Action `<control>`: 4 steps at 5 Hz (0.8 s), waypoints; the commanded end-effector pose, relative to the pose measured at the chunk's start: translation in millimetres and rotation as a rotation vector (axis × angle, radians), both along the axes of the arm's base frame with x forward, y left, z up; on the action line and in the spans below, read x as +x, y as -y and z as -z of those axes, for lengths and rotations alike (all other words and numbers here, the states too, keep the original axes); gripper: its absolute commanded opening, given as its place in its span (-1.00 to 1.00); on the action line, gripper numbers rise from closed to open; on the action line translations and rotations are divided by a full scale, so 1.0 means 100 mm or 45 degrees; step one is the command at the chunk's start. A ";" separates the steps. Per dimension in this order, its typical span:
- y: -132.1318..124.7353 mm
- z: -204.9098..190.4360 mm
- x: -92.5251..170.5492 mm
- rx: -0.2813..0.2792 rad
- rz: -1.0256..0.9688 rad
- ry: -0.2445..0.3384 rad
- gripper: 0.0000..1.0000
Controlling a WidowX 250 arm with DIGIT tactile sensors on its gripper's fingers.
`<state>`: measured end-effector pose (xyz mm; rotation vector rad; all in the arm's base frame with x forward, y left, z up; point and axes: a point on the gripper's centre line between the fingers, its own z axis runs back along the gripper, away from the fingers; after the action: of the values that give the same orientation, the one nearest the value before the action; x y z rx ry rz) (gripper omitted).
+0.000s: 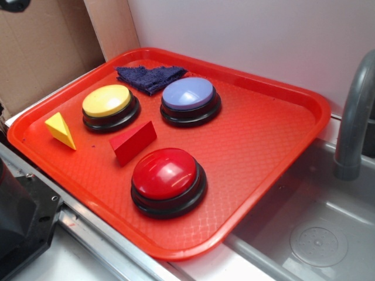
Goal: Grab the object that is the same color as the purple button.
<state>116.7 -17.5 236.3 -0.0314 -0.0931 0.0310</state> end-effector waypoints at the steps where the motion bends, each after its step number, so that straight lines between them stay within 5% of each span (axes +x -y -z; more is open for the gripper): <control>1: 0.00 0.00 0.00 0.000 0.000 0.000 1.00; 4: -0.31 0.31 0.65 -0.027 -0.702 0.123 1.00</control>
<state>181.5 9.7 196.7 -0.0189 -0.1609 0.5880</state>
